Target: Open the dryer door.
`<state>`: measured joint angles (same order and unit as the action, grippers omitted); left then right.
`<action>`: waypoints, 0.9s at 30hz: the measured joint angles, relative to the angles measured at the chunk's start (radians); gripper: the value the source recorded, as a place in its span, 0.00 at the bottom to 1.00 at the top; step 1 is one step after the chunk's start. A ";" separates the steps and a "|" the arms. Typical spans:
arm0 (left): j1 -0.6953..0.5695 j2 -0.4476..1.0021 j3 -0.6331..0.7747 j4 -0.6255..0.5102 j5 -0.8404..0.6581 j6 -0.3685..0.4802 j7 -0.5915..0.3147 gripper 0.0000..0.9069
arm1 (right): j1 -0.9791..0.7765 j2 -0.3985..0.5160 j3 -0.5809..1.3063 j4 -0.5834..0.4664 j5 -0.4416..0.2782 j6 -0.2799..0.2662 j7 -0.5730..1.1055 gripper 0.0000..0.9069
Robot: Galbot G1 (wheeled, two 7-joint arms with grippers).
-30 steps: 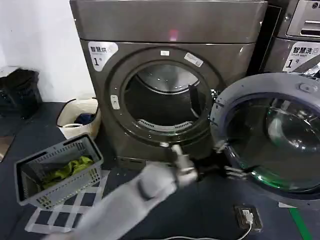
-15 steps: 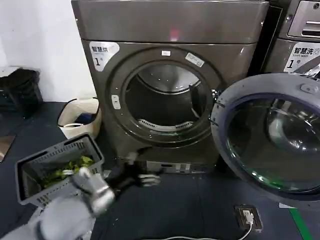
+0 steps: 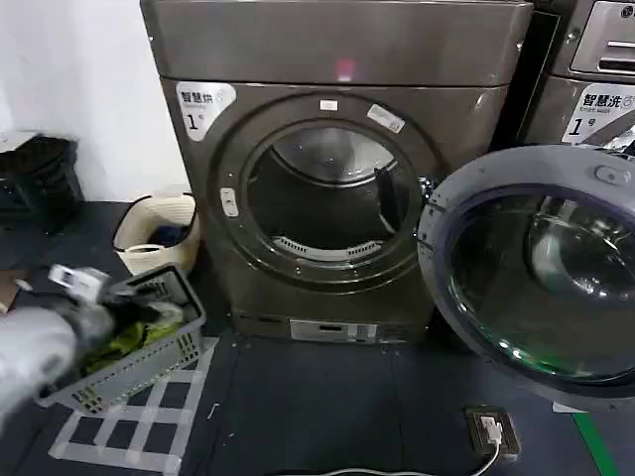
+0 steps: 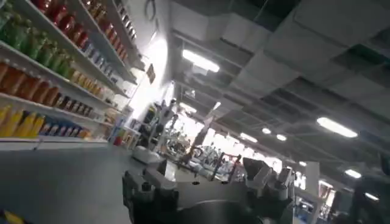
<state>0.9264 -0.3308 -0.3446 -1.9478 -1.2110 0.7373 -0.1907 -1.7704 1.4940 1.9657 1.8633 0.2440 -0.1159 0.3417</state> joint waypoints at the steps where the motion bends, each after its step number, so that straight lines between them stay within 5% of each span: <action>1: -0.007 0.020 0.004 0.026 -0.049 0.000 -0.023 1.00 | 0.004 0.000 -0.006 -0.005 -0.004 0.003 0.000 1.00; 16: -0.003 0.234 0.057 0.174 -0.512 -0.001 -0.107 1.00 | 0.024 0.006 -0.090 -0.031 -0.036 0.034 -0.002 1.00; 27: -0.023 0.212 0.057 0.260 -0.523 -0.001 -0.135 1.00 | 0.036 0.028 -0.113 0.000 -0.042 0.036 -0.005 1.00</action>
<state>0.9036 -0.1192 -0.2879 -1.6875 -1.7341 0.7363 -0.3254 -1.7344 1.5221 1.8526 1.8631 0.2020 -0.0799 0.3368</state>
